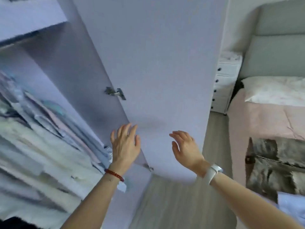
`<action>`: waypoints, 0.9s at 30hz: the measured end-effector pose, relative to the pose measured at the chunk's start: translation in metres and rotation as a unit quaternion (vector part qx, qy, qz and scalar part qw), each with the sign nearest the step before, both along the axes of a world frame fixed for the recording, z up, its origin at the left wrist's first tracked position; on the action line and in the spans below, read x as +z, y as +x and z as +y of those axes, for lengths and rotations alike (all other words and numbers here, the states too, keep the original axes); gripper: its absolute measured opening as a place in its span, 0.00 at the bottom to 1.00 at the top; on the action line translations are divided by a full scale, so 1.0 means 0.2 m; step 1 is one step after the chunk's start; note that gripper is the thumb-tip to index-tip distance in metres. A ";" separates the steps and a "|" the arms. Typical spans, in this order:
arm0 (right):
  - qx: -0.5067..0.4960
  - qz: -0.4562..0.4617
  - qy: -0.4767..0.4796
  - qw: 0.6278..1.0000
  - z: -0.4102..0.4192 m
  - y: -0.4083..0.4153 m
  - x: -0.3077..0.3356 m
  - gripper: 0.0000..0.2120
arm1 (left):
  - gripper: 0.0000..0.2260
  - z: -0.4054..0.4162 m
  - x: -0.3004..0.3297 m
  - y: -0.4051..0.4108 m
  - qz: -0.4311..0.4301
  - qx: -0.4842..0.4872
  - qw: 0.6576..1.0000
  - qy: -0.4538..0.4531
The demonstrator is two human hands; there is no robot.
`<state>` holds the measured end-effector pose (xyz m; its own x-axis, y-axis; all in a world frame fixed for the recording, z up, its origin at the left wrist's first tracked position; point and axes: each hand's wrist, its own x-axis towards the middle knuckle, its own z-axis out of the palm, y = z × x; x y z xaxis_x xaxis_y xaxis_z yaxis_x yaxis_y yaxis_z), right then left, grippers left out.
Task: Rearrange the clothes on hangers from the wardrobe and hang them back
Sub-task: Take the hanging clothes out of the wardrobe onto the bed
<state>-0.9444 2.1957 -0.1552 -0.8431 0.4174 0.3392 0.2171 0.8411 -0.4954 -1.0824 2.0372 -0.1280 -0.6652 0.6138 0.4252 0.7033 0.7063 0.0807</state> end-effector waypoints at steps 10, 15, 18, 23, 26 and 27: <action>0.242 0.041 -0.072 0.967 -0.68 -1.10 0.37 0.20 | 0.15 -0.88 0.33 -0.55 0.146 0.235 0.959 0.065; 0.311 0.069 -0.183 0.930 -0.97 -1.55 0.63 0.12 | 0.19 -1.03 0.45 -0.87 0.154 0.296 0.941 0.059; 0.345 0.033 -0.238 0.907 -1.09 -1.77 0.73 0.11 | 0.20 -1.04 0.47 -1.01 0.142 0.288 0.946 0.038; 0.327 -0.117 -0.462 0.816 -1.14 -2.00 0.80 0.07 | 0.20 -1.04 0.41 -1.11 0.135 0.312 0.940 0.023; 0.319 -0.112 -0.451 0.826 -1.12 -2.04 0.82 0.09 | 0.21 -1.08 0.37 -1.11 0.138 0.335 0.932 0.012; 0.321 -0.109 -0.440 0.832 -1.13 -2.05 0.83 0.10 | 0.21 -1.09 0.37 -1.12 0.137 0.338 0.931 0.012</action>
